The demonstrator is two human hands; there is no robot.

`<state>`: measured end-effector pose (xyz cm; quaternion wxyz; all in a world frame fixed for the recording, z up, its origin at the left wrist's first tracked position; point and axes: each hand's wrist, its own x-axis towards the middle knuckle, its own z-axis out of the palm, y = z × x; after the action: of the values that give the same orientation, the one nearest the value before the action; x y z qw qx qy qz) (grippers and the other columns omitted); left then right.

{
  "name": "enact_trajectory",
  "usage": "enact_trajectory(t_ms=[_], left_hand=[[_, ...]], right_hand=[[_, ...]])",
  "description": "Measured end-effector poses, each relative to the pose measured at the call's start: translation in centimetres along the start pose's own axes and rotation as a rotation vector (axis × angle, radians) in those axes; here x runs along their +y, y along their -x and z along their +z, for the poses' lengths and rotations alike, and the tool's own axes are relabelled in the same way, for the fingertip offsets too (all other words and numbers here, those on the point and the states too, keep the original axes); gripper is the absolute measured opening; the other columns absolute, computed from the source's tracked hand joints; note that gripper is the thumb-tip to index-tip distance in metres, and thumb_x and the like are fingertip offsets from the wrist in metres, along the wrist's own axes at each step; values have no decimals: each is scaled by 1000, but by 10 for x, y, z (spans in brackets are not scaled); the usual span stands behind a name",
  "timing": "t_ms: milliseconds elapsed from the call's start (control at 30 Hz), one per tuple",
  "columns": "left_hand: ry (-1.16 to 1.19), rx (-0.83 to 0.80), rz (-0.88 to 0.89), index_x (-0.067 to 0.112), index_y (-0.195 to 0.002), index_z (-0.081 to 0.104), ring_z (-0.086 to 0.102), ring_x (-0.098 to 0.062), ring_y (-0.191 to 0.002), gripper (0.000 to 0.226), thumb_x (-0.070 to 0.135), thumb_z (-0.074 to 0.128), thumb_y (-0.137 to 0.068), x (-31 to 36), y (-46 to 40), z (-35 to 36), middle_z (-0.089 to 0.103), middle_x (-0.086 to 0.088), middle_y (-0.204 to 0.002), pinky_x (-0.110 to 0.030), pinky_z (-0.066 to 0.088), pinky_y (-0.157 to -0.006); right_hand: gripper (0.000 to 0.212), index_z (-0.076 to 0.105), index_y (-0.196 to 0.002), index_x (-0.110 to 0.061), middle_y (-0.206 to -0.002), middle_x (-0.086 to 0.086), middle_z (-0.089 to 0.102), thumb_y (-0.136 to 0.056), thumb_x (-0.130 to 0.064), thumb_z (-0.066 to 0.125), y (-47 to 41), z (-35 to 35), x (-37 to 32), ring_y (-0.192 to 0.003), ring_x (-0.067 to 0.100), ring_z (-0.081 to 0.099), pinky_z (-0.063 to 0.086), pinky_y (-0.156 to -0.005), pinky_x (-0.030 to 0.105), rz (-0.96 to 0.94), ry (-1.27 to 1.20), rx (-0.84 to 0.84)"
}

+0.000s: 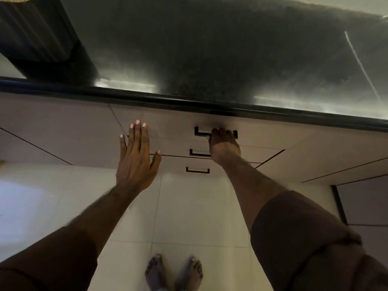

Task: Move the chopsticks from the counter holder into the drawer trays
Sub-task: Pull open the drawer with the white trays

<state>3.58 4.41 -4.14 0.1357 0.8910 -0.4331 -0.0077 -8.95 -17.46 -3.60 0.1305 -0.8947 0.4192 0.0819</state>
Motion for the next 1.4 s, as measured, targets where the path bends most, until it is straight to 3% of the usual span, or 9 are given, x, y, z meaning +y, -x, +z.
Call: enact_trajectory(t_ms=[100,233,367,567,733,867,1100,1400], left_hand=[[12,62,21,13,-151,-13,-14,-22,-148,77,52,25,-97,1,5,-7,-15,-8,-160,-47,-4,-119],[42,97,85,10,-152,-10,-10,-24,-149,78,50,28,-97,6,22,-9,-9,-12,-161,-48,-2,-120],[76,142,112,7,-152,-7,-7,-27,-149,78,46,32,-97,9,48,-14,-5,-16,-161,-46,-4,-120],[96,172,146,4,-152,-1,-2,-30,-149,79,46,34,-96,15,119,-31,-4,-15,-162,-49,-1,-120],[40,149,99,2,-152,-1,-3,-29,-149,78,47,31,-96,24,182,-44,-3,-16,-161,-52,2,-120],[25,125,81,5,-152,-3,-5,-26,-150,78,49,29,-96,34,224,-57,-5,-13,-162,-46,-4,-120],[29,90,96,6,-152,-4,-8,-22,-149,78,51,25,-95,50,271,-74,-7,-10,-161,-38,-12,-119],[25,66,130,9,-152,-8,-8,-23,-149,78,54,21,-95,64,297,-88,-10,-8,-161,-50,0,-119]], right_hand=[[37,45,-133,-10,-135,15,48,-102,-27,38,17,8,-1,-125,34,42,38,-102,44,-24,38,46],[32,51,-125,-11,-121,14,56,-101,-29,44,41,8,-3,-113,31,51,49,-85,44,-23,51,61],[30,55,-122,-12,-118,13,58,-100,-30,46,81,20,-3,-110,31,52,49,-82,43,-16,48,57],[29,58,-122,-12,-118,14,61,-97,-26,54,160,39,1,-112,33,55,45,-97,46,-54,32,60],[33,57,-125,-12,-122,13,61,-95,-25,59,221,57,5,-115,33,55,46,-100,46,-54,4,41],[33,58,-126,-12,-120,13,62,-96,-27,55,269,67,5,-114,32,56,46,-101,45,-53,-18,17],[44,56,-129,-16,-127,13,58,-87,-21,69,340,80,6,-120,31,53,43,-105,43,-29,-17,-72],[41,54,-131,-16,-133,13,55,-92,-26,63,382,83,5,-126,31,49,44,-104,41,1,-57,-99]])
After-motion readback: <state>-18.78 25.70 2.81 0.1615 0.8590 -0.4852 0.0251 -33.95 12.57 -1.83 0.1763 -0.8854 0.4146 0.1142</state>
